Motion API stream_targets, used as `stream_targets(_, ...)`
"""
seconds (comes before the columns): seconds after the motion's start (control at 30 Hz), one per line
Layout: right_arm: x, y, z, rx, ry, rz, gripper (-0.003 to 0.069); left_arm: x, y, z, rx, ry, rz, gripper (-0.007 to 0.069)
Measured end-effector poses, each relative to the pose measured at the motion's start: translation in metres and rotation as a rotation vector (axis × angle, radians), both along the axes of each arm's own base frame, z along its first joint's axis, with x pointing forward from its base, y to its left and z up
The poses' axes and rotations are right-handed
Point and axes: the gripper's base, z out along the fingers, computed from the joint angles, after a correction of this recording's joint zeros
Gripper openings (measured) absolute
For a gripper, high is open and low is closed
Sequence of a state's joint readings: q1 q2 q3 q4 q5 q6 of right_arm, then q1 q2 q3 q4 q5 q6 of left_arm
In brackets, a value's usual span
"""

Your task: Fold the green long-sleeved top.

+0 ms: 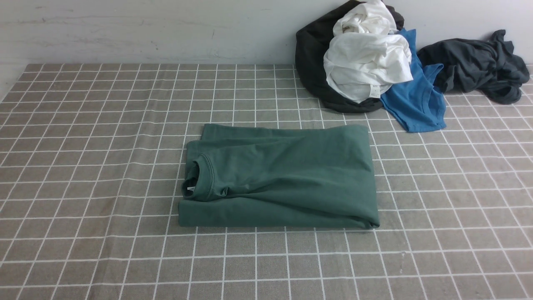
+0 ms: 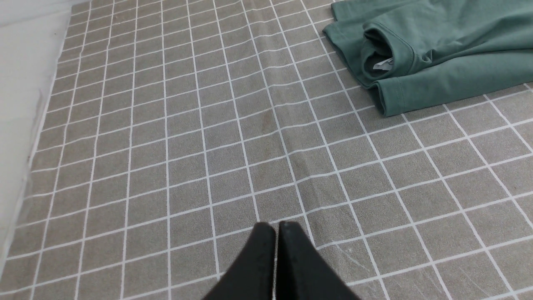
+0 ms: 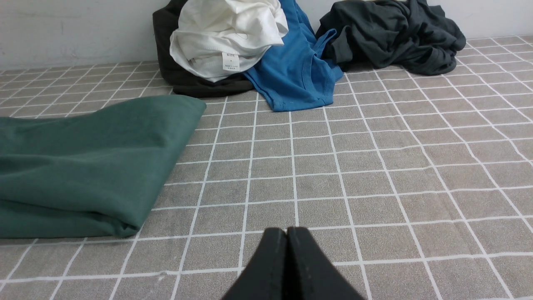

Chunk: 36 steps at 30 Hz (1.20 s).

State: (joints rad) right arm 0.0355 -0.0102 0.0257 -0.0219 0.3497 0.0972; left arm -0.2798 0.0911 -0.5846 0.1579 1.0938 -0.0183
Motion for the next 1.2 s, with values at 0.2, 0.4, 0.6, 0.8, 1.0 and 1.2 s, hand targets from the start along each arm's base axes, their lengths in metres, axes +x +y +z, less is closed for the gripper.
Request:
stream_targets(0.2, 0.0, 0.0, 0.0, 0.0, 0.001, 0.0, -0.0014, 0.017, -0.006, -0.012, -0.003, -0.121, -0.018, -0.0007)
stream_targets(0.4, 0.0, 0.0, 0.0, 0.0, 0.001, 0.0, -0.0014, 0.045, -0.015, -0.044, -0.038, -0.392, 0.023, -0.0007)
stream_targets(0.6, 0.0, 0.0, 0.0, 0.0, 0.001, 0.0, -0.0014, 0.057, -0.011, -0.097, -0.069, -0.377, 0.156, -0.0007)
stream_targets(0.8, 0.0, 0.0, 0.0, 0.0, 0.001, 0.0, -0.0014, 0.053, -0.01, -0.115, -0.078, -0.339, 0.187, -0.0007)
stream_targets(1.0, 0.0, 0.0, 0.0, 0.0, 0.001, 0.0, -0.0014, 0.051, -0.01, -0.125, -0.102, -0.226, 0.209, -0.0007)
stream_targets(1.2, 0.0, 0.0, 0.0, 0.0, 0.001, 0.0, -0.0014, 0.051, -0.011, -0.125, -0.107, -0.226, 0.21, -0.0007)
